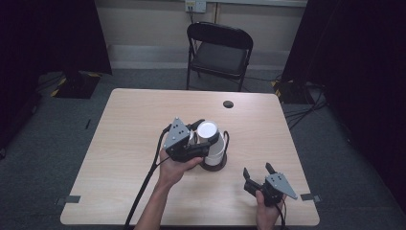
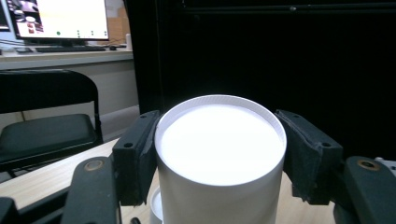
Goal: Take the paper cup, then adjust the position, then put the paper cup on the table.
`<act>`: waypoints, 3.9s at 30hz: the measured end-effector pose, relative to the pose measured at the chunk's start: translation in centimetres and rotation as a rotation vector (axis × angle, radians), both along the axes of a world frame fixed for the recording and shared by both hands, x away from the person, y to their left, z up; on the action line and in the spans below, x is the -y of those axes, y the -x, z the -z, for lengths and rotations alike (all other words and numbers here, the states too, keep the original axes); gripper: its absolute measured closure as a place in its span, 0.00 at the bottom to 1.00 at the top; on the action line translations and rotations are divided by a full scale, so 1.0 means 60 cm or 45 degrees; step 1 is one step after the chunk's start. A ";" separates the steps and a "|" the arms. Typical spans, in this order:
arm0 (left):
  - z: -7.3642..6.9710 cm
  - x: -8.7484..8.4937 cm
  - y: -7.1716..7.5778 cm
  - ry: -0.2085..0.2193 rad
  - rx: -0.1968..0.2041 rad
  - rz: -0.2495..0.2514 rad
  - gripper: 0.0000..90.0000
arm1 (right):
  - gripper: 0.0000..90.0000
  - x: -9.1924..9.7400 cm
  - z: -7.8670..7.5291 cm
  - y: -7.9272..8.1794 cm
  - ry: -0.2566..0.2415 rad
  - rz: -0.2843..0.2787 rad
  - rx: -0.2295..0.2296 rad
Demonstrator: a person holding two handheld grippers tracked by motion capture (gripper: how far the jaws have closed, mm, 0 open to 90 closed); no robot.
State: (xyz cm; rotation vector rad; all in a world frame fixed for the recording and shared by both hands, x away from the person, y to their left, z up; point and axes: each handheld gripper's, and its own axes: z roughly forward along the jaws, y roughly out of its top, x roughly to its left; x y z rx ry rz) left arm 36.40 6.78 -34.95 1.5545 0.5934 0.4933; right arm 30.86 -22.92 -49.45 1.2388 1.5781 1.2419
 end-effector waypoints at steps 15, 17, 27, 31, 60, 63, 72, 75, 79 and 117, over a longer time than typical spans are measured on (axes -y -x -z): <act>0.027 -0.027 0.032 0.106 -0.083 0.092 0.38 | 0.16 -0.022 -0.002 0.010 0.083 -0.113 0.006; 0.034 -0.032 0.036 0.108 -0.096 0.090 0.38 | 0.17 -0.030 -0.005 0.015 0.065 -0.151 0.017; 0.071 -0.027 0.053 0.107 -0.183 0.073 0.38 | 0.27 -0.085 -0.018 0.034 0.084 -0.374 0.097; 0.088 -0.030 0.059 0.112 -0.211 0.070 0.38 | 0.32 -0.096 -0.019 0.039 0.067 -0.414 0.124; 0.131 -0.084 0.066 0.366 -0.473 0.112 0.38 | 0.64 -0.163 -0.019 0.046 0.115 -0.653 0.304; 0.133 -0.083 0.065 0.406 -0.511 0.132 0.38 | 0.66 -0.162 -0.019 0.044 0.130 -0.654 0.333; 0.132 -0.078 0.075 0.440 -0.548 0.173 0.38 | 0.73 -0.165 -0.018 0.036 0.137 -0.678 0.390; 0.135 -0.074 0.076 0.453 -0.569 0.187 0.38 | 0.76 -0.165 -0.019 0.036 0.137 -0.681 0.415; 0.139 -0.067 0.077 0.424 -0.576 0.184 0.38 | 0.76 -0.166 -0.018 0.033 0.142 -0.692 0.434; 0.142 -0.074 0.075 0.304 -0.403 0.035 0.30 | 0.96 -0.153 -0.020 0.027 0.107 -0.688 0.318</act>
